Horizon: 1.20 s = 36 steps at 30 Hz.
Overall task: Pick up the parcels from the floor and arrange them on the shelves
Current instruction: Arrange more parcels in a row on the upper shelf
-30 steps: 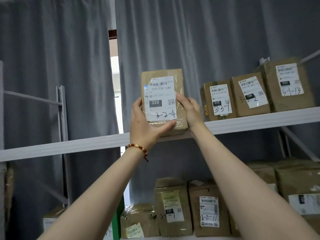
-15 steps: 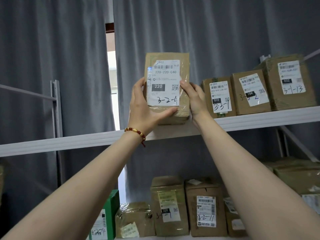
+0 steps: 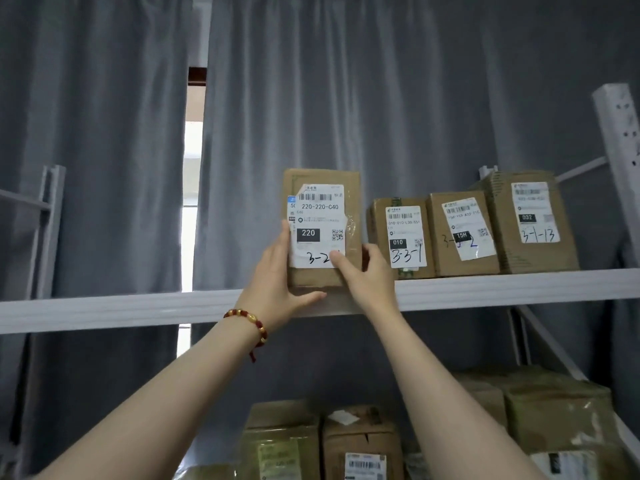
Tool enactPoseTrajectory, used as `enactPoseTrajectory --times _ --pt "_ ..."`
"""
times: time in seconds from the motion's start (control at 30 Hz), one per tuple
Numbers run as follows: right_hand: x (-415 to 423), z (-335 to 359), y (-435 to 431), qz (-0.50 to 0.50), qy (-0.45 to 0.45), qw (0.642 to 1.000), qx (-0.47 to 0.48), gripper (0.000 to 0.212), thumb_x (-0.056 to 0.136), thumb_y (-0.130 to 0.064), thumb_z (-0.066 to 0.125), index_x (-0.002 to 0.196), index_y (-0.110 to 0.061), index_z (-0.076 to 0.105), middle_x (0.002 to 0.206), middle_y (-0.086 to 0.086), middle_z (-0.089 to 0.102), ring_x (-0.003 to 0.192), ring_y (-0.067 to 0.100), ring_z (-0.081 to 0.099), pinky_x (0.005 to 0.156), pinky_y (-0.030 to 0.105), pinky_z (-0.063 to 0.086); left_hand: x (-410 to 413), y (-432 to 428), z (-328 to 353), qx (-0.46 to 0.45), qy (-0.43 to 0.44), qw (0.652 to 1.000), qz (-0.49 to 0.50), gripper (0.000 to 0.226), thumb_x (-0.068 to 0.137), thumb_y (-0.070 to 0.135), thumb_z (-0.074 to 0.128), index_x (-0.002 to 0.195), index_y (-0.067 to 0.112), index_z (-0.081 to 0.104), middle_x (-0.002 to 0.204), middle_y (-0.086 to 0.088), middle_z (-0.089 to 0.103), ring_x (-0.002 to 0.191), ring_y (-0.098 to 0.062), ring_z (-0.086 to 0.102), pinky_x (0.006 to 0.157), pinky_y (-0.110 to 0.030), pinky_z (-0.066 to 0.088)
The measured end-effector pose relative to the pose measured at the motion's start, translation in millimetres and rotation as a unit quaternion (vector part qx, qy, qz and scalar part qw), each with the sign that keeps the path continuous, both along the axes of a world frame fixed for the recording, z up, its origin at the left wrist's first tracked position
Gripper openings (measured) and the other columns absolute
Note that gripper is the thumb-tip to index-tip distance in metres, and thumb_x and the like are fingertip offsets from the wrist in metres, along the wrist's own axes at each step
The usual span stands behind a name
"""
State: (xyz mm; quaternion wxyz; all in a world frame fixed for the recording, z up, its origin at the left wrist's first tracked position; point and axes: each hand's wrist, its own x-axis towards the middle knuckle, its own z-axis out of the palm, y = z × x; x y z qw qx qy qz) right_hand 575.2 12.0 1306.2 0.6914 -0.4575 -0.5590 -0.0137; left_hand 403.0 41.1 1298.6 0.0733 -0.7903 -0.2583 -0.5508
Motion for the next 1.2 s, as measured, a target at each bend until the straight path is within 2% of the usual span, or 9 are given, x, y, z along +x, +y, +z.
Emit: enactPoseTrajectory --times 0.17,0.33,0.5,0.63,0.77,0.9,1.07,1.13,1.2 --pt "5 17 6 -0.104 -0.128 0.985 -0.047 0.058 0.087 -0.049 0.065 0.126 -0.007 0.056 0.124 0.013 0.058 0.118 0.027 0.052 0.098 0.032 0.038 5 23 13 -0.031 -0.009 0.999 0.041 0.115 0.077 0.037 0.081 0.157 0.023 0.0 0.144 -0.002 0.051 0.132 -0.022 0.048 0.107 -0.032 0.039" --pt "21 32 9 -0.107 -0.13 0.98 -0.106 0.046 0.091 -0.041 0.059 0.124 -0.009 0.059 0.129 0.015 0.054 0.118 0.028 0.05 0.088 0.029 0.034 8 34 34 -0.067 0.035 0.991 0.114 0.097 0.075 0.043 0.08 0.151 0.025 0.022 0.126 -0.006 0.065 0.114 -0.03 0.06 0.093 -0.039 0.051" --pt "28 34 22 -0.154 -0.114 0.973 -0.131 0.021 0.08 -0.033 0.062 0.073 -0.015 0.054 0.086 0.008 0.058 0.081 0.026 0.052 0.058 0.029 0.033 14 45 51 -0.089 0.152 0.965 0.196 0.098 0.079 0.053 0.072 0.151 0.03 0.01 0.131 -0.003 0.062 0.112 -0.03 0.062 0.089 -0.044 0.055" --pt "34 37 30 -0.179 -0.121 0.964 -0.152 0.036 0.081 -0.024 0.067 0.057 -0.015 0.042 0.06 0.001 0.042 0.064 0.023 0.047 0.047 0.028 0.027 27 53 54 -0.075 0.21 0.938 0.266 0.099 0.086 0.056 0.063 0.154 0.024 -0.003 0.129 -0.006 0.061 0.111 -0.03 0.061 0.088 -0.043 0.054" --pt "39 36 39 -0.177 -0.085 0.97 -0.142 0.028 0.083 -0.017 0.068 0.063 -0.011 0.049 0.065 0.003 0.047 0.068 0.024 0.052 0.046 0.024 0.029 35 63 51 -0.087 0.21 0.936 0.268 0.096 0.09 0.057 0.057 0.154 0.027 -0.008 0.131 -0.005 0.06 0.112 -0.03 0.06 0.084 -0.038 0.05" --pt "38 34 39 -0.19 -0.06 0.971 -0.131 0.03 0.083 -0.005 0.057 0.061 -0.013 0.038 0.069 0.006 0.046 0.068 0.029 0.046 0.045 0.025 0.025 43 65 53 -0.096 0.224 0.944 0.223 0.091 0.094 0.045 0.058 0.156 0.024 -0.005 0.14 -0.007 0.054 0.119 -0.03 0.056 0.088 -0.037 0.046" --pt "35 35 37 -0.183 -0.04 0.974 -0.125 0.009 0.084 -0.006 0.058 0.082 -0.006 0.05 0.105 0.015 0.058 0.081 0.03 0.05 0.064 0.031 0.04 49 70 56 -0.133 0.243 0.945 0.176 0.087 0.097 0.038 0.056 0.157 0.024 -0.005 0.151 -0.008 0.044 0.129 -0.031 0.049 0.103 -0.04 0.041" --pt "34 34 39 -0.181 -0.03 0.976 -0.114 0.02 0.084 -0.007 0.059 0.102 0.0 0.055 0.117 0.018 0.056 0.082 0.031 0.05 0.067 0.032 0.042 50 69 55 -0.15 0.243 0.946 0.152 0.084 0.099 0.034 0.055 0.156 0.025 -0.006 0.155 -0.007 0.038 0.134 -0.031 0.044 0.108 -0.039 0.037" --pt "34 33 40 -0.179 -0.033 0.977 -0.111 0.016 0.083 -0.007 0.06 0.097 -0.002 0.055 0.115 0.018 0.055 0.081 0.03 0.048 0.064 0.031 0.04 49 70 54 -0.161 0.233 0.951 0.125 0.082 0.099 0.031 0.054 0.156 0.027 -0.005 0.157 -0.003 0.034 0.136 -0.029 0.041 0.11 -0.037 0.034"
